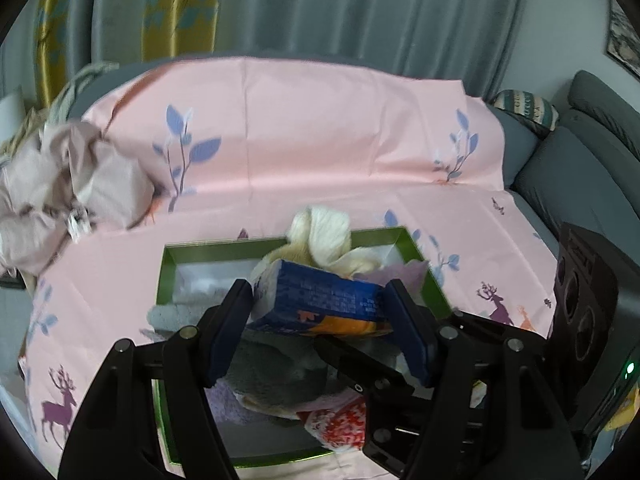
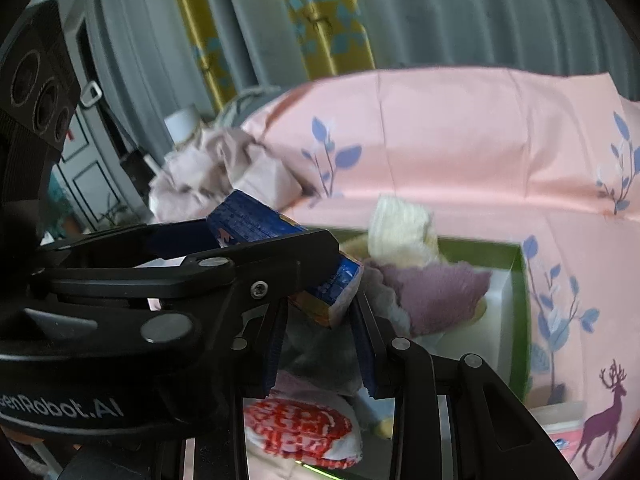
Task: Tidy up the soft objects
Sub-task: 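Drop the blue carton into the box and open the right gripper, then move the right gripper to the cream tissue pack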
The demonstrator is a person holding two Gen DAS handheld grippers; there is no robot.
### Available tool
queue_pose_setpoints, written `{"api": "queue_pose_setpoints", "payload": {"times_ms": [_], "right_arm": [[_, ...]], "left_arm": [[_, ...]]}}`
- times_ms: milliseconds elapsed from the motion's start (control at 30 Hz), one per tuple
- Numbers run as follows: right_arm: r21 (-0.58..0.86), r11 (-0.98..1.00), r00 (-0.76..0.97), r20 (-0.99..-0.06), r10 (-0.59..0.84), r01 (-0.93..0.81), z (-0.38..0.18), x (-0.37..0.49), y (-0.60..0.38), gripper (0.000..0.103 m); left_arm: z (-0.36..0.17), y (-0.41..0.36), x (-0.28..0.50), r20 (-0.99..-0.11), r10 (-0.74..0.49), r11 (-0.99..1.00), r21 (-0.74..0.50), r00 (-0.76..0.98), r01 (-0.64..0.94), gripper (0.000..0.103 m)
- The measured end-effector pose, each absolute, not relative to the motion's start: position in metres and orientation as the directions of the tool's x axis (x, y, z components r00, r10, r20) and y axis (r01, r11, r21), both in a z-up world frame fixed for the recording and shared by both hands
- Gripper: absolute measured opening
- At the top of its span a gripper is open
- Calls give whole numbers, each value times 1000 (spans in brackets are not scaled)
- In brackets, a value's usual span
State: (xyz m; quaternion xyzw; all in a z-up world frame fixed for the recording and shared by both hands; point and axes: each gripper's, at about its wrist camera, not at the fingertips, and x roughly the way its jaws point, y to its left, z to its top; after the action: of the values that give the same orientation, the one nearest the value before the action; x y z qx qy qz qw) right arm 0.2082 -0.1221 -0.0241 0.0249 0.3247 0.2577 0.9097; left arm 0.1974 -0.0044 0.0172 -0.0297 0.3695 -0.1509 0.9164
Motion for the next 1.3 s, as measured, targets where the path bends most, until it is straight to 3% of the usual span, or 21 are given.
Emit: {"api": "queue_pose_setpoints", "payload": {"times_ms": [67, 200, 300, 433, 533, 1000, 1300], "right_arm": [[201, 871, 659, -584, 473, -447, -29, 211, -119, 34], [193, 875, 660, -589, 465, -444, -28, 210, -117, 34], [168, 885, 675, -591, 443, -434, -23, 206, -116, 43], [137, 903, 710, -574, 407, -407, -16, 194, -121, 59], [124, 916, 746, -544, 384, -381, -6, 179, -131, 65], [170, 931, 796, -482, 366, -324, 5, 100, -194, 66], [262, 942, 747, -578, 327, -210, -54, 50, -261, 66]], "left_arm": [[14, -1, 199, -670, -309, 951, -191, 675, 245, 75], [12, -1, 199, -680, -263, 963, -146, 684, 225, 95], [11, 1, 194, -687, -250, 966, -134, 682, 220, 102], [14, 4, 185, -697, -226, 971, -107, 681, 213, 102], [20, 8, 175, -690, -225, 972, -106, 688, 212, 102], [31, 21, 96, -659, -324, 946, -236, 679, 222, 102], [-8, 8, 54, -700, -407, 913, -330, 587, 239, 102]]}}
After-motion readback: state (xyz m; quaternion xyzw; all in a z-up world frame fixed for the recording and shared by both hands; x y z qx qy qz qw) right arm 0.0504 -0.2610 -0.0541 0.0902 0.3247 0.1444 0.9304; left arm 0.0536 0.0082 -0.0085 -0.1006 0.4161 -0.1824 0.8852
